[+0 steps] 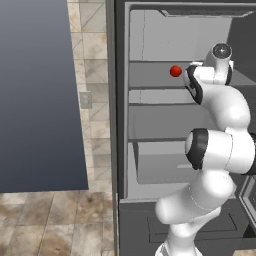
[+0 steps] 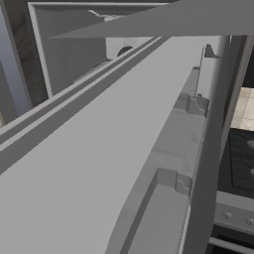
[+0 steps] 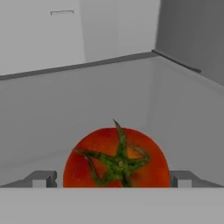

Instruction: Place one tomato and one chicken drumstick in each tupperware on the nearby counter, to pack two identical lunches.

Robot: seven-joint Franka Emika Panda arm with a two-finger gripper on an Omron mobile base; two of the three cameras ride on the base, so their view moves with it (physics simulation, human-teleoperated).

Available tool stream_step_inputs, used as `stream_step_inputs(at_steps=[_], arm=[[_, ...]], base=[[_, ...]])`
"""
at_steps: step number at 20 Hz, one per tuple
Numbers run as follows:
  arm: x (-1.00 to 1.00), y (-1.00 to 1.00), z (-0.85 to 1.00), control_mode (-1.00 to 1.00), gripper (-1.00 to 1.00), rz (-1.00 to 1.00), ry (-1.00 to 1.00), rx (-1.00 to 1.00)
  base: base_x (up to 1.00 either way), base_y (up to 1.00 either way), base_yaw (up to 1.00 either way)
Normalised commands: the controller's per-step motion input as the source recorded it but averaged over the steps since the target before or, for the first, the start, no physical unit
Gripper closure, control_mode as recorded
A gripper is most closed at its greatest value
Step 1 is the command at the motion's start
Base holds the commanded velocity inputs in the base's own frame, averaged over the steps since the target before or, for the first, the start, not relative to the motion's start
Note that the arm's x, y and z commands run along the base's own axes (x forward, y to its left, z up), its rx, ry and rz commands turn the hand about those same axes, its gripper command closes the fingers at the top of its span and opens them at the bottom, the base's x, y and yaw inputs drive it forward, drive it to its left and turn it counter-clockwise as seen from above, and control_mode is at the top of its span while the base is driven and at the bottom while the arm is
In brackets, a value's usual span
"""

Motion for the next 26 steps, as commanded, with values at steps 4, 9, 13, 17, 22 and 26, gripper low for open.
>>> stream_step_inputs(at_steps=[4, 9, 13, 17, 22, 26], arm=[[0.03, -0.23, -0.07, -1.00, -1.00, 0.00, 0.00, 0.00], [0.01, -0.18, -0.23, -1.00, -1.00, 0.00, 0.04, 0.00], [0.11, -0.04, -0.36, -1.00, -1.00, 0.00, 0.03, 0.00], [0.19, 0.00, -0.42, -1.00, -1.00, 0.00, 0.01, 0.00], [0.12, 0.00, -0.56, -1.00, 1.00, 0.00, 0.04, 0.00], [0.03, 0.00, -0.66, -1.00, 1.00, 0.00, 0.02, -0.01]], base=[[0.00, 0.00, 0.00], [0.00, 0.00, 0.00], [0.00, 0.00, 0.00], [0.00, 0.00, 0.00], [0.00, 0.00, 0.00], [0.00, 0.00, 0.00]])
